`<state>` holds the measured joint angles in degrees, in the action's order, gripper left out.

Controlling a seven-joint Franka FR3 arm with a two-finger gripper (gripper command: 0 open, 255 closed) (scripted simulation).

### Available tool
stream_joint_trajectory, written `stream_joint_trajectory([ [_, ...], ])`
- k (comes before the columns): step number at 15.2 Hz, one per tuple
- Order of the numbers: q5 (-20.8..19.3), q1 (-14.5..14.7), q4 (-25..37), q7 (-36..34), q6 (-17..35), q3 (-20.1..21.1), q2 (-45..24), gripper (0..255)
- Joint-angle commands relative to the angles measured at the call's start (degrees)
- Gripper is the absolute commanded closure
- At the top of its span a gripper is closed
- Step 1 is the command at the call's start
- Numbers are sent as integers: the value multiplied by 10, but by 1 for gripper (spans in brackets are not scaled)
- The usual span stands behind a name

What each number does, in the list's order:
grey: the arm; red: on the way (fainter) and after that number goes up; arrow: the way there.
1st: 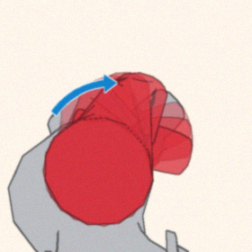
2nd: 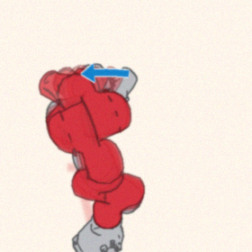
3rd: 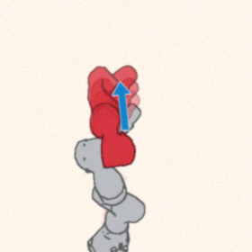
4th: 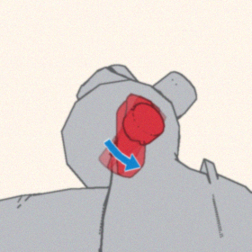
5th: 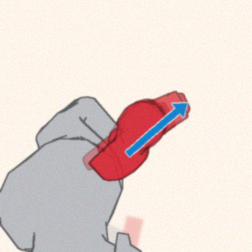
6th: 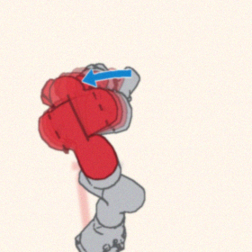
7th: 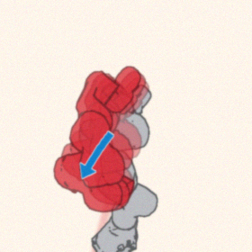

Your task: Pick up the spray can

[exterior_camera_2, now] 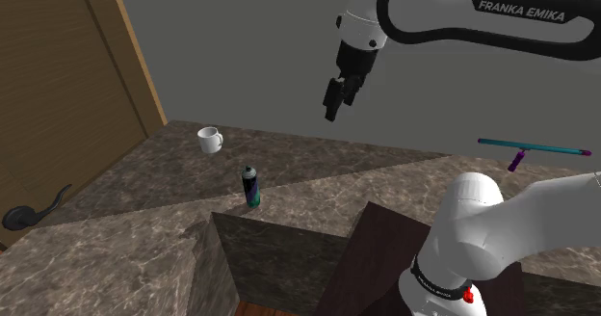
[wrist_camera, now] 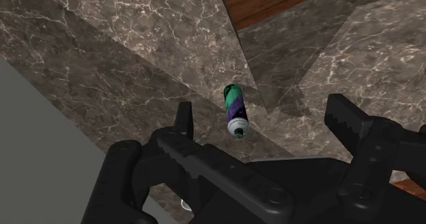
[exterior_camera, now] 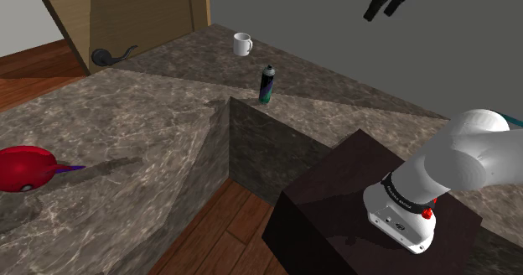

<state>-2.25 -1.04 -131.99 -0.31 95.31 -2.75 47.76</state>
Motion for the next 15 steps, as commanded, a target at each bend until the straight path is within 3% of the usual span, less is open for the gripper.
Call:
stream_joint_trajectory([
  [1,0,0,0,0,0,0,0,0],
  [8,-8,-4,-16,-44,117,30,-113,0],
  [15,-30,-12,8,-94,217,56,-251,0],
])
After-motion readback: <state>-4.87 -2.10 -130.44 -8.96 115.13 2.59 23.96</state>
